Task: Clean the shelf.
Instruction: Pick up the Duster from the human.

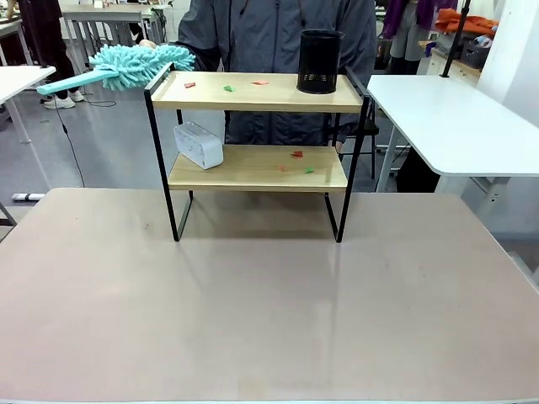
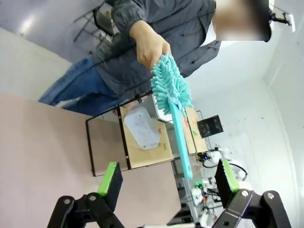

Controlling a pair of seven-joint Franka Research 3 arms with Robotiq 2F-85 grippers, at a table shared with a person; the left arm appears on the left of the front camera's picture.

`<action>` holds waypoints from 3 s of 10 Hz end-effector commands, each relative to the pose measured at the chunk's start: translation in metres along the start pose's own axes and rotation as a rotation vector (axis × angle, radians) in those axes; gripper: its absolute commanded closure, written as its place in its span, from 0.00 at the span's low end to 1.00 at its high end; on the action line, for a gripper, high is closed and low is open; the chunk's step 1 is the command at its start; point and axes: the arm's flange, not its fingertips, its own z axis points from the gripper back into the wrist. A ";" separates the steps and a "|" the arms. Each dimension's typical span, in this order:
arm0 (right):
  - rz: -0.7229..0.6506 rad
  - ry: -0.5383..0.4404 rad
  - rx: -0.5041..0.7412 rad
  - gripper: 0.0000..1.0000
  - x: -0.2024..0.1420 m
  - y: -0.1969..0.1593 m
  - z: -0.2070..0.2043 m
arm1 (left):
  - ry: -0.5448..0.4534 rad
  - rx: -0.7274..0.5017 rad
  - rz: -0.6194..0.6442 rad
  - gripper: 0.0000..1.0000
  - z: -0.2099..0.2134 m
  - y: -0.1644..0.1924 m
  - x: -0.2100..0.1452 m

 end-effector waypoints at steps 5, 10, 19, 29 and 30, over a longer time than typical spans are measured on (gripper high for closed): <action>0.029 -0.004 0.014 0.00 0.001 0.000 0.001 | 0.392 -0.047 0.197 0.00 -0.134 0.011 0.077; 0.029 -0.004 0.014 0.00 0.001 0.000 0.001 | 0.732 -0.146 0.207 0.00 -0.187 -0.013 0.017; 0.029 -0.004 0.014 0.00 0.001 0.000 0.001 | 0.679 -0.134 0.192 0.00 -0.197 -0.007 0.012; 0.029 -0.004 0.014 0.00 0.001 0.000 0.001 | 0.596 -0.159 0.190 1.00 -0.201 -0.009 0.018; 0.029 -0.004 0.014 0.00 0.001 0.000 0.001 | 0.590 -0.156 0.191 1.00 -0.201 -0.008 0.018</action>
